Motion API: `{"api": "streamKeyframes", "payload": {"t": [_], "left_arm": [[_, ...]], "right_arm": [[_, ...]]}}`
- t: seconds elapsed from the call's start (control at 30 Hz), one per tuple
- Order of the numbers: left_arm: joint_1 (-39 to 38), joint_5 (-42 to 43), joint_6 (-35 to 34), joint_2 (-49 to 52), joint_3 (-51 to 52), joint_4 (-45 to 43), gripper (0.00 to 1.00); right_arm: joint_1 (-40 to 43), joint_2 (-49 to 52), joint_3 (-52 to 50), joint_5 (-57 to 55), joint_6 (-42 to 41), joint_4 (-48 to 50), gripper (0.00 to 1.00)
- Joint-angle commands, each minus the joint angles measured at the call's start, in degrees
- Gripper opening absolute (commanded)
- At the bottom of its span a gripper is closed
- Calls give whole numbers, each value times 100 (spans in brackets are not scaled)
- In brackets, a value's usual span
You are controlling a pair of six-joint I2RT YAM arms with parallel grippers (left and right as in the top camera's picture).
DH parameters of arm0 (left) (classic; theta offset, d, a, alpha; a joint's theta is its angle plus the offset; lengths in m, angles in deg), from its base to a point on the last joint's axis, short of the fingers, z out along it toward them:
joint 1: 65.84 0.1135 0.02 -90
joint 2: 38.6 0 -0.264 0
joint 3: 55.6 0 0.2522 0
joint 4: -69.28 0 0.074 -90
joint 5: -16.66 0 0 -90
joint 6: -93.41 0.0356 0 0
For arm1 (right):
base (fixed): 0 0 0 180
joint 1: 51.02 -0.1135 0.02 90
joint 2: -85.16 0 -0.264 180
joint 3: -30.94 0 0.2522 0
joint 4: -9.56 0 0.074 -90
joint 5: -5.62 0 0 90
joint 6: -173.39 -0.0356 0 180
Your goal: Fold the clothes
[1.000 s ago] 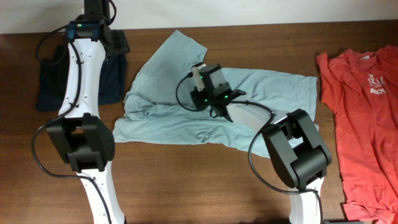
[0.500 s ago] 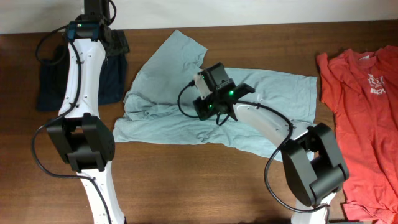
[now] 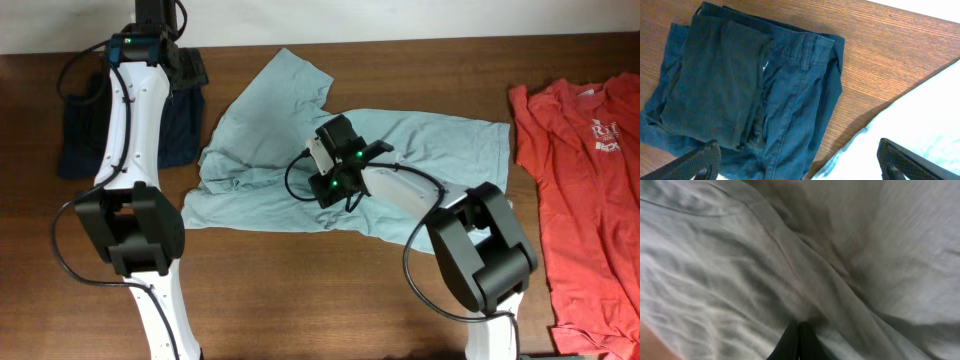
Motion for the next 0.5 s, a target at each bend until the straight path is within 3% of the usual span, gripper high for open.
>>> {"api": "streamKeyframes", "payload": {"t": [0.0, 0.13, 0.47], "left_arm": [[-2, -44, -33, -184, -94, 9, 99], [0, -44, -33, -184, -94, 9, 99], [0, -44, -33, -184, -94, 9, 99]], "right_arm": [[-26, 142, 35, -221, -61, 105, 4], [-24, 151, 37, -1029, -61, 374, 4], [313, 151, 37, -1283, -61, 828, 4]]}}
